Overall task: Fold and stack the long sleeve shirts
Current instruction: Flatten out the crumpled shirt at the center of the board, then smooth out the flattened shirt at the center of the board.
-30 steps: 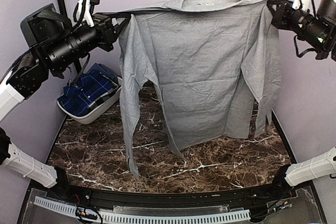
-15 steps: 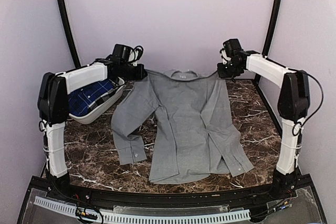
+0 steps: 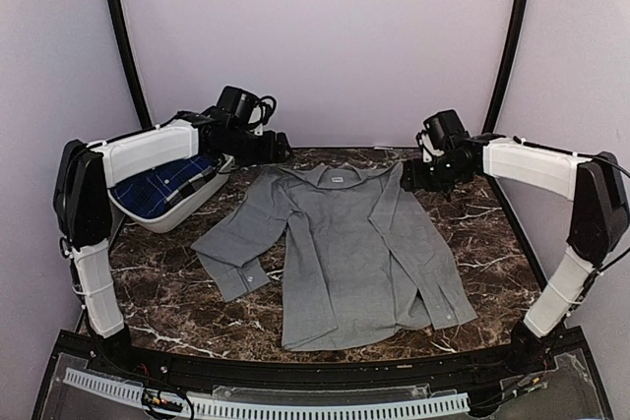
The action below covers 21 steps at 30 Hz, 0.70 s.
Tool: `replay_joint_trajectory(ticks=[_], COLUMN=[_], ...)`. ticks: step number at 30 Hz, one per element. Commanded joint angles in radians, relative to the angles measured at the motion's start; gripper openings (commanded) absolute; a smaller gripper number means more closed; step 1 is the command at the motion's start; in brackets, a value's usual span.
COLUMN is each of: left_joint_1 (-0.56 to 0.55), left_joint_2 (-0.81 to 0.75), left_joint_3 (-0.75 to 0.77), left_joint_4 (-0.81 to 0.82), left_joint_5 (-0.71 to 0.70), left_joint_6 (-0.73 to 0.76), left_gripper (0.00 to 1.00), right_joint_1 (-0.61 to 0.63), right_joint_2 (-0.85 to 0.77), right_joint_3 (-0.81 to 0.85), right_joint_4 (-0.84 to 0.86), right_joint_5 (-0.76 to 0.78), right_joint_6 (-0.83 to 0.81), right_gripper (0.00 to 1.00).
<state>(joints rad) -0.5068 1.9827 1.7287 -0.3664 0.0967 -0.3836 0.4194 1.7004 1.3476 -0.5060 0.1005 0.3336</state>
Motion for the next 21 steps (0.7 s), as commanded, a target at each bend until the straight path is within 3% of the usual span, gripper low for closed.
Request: replay_joint_trajectory(ticks=[1,8,13,21], left_joint_1=[-0.103,-0.267,-0.336,-0.352], left_joint_2=[-0.128,-0.114,-0.017,0.062], left_joint_3=[-0.162,-0.29,-0.264,-0.26], left_joint_4=[0.047,0.164,0.176,0.139], left_joint_5=[0.018,0.108,0.125,0.096], left_joint_6=[-0.078,-0.207,-0.237,-0.232], left_gripper=[0.78,0.73,0.72,0.72], right_joint_1=[0.04,0.058,0.051,-0.034], right_joint_2=[-0.09,-0.165,-0.153,-0.102], right_joint_3=[-0.216,-0.474,-0.545,-0.633], right_joint_4=[0.136,0.285,0.348,0.468], right_joint_5=[-0.064,-0.093,-0.085,-0.18], right_joint_6=[0.146,0.306,0.354,0.405], right_gripper=[0.72,0.59,0.58,0.62])
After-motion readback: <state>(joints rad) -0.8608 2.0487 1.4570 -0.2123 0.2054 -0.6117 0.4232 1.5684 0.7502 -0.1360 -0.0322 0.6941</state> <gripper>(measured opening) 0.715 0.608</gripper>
